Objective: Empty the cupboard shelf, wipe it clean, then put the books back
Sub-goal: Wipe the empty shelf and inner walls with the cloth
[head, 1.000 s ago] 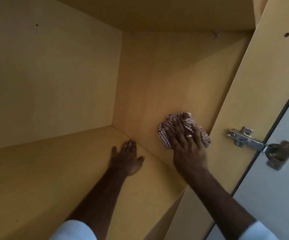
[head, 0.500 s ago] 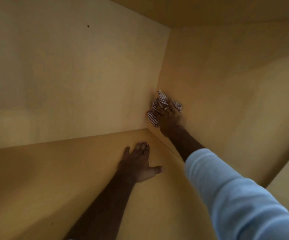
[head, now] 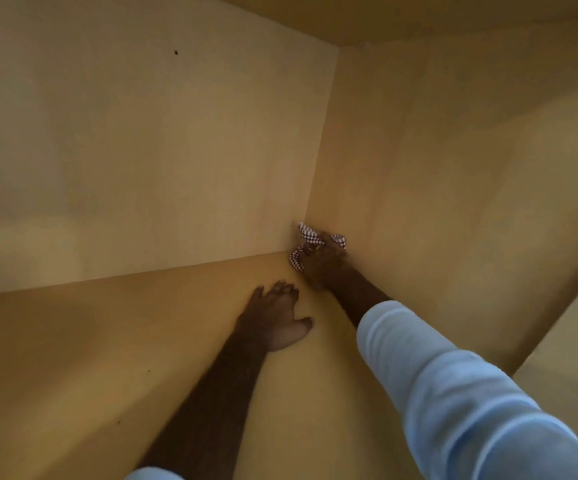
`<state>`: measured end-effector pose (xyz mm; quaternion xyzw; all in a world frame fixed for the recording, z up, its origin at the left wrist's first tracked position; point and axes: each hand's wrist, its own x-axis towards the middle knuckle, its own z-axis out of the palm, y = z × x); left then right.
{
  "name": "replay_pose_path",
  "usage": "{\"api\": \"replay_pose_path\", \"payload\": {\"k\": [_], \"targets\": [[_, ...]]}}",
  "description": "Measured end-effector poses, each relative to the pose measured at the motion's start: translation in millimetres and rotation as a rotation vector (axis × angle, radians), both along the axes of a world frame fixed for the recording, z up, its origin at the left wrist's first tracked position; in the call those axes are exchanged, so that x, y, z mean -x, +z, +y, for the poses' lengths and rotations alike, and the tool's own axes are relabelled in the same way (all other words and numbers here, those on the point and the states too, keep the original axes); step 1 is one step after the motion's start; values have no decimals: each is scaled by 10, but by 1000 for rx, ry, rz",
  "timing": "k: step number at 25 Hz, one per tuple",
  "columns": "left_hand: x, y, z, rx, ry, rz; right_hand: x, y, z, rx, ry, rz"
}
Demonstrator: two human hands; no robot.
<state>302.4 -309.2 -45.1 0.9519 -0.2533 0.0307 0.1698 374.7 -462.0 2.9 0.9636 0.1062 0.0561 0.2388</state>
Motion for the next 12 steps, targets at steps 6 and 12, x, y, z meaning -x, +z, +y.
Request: {"api": "replay_pose_path", "payload": {"k": [6, 12], "targets": [[130, 96, 3, -55, -13, -17, 972, -153, -287, -126, -67, 36], [297, 75, 62, -89, -37, 9, 2226, -261, -559, -211, -273, 46]]}}
